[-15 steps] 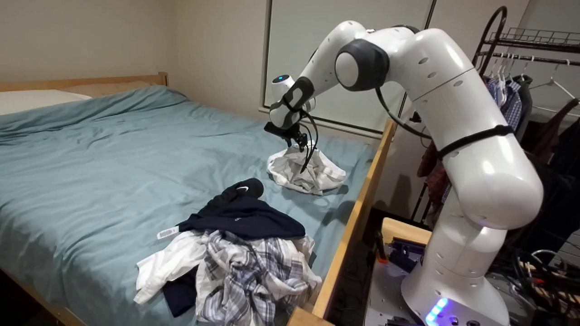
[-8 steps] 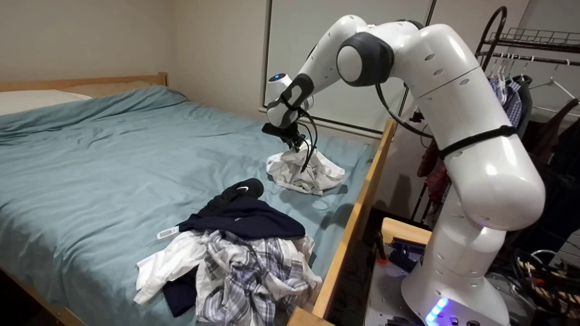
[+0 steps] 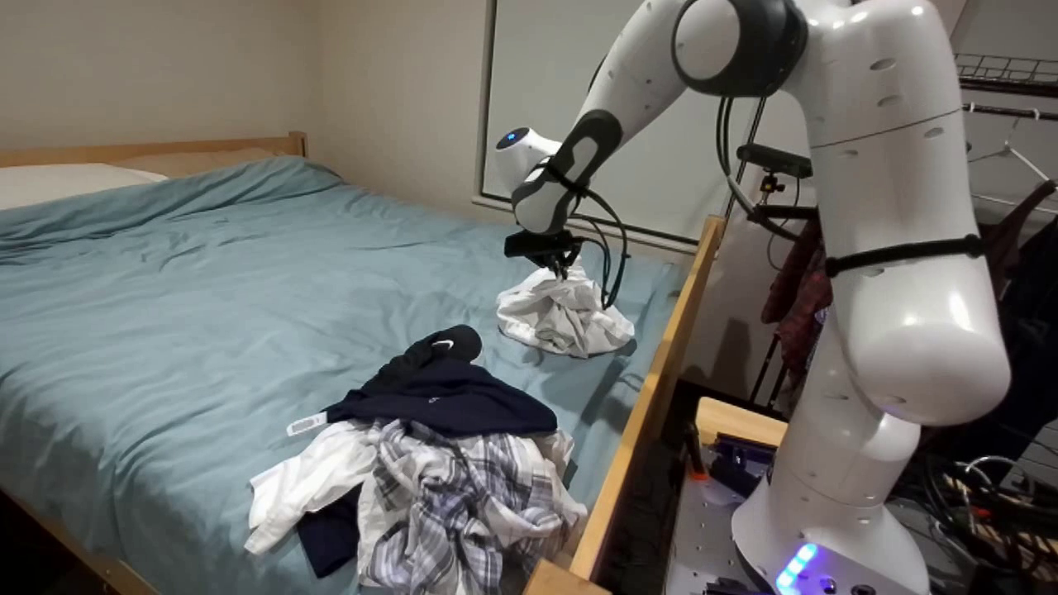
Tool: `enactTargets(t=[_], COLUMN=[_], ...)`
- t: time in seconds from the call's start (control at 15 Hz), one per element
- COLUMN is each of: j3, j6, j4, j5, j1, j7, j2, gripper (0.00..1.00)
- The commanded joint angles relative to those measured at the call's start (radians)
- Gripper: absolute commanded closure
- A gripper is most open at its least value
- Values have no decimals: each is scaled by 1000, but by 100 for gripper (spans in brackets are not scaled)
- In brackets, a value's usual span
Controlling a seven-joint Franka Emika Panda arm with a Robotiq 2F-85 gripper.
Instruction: Fold the white clothing on the right side of the bed
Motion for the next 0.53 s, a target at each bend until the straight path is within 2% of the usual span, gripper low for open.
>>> enactTargets(t=[0.0,0.2,0.47], j3=[3,35,53], j6=[20,-23,-71], j4=[-209,-246,-215], j5=[-132,-136,-115], j1=[-27,-83,-140], j7=[-151,-293,-434], j2=[-208,-218,-90], gripper=[92,92,92])
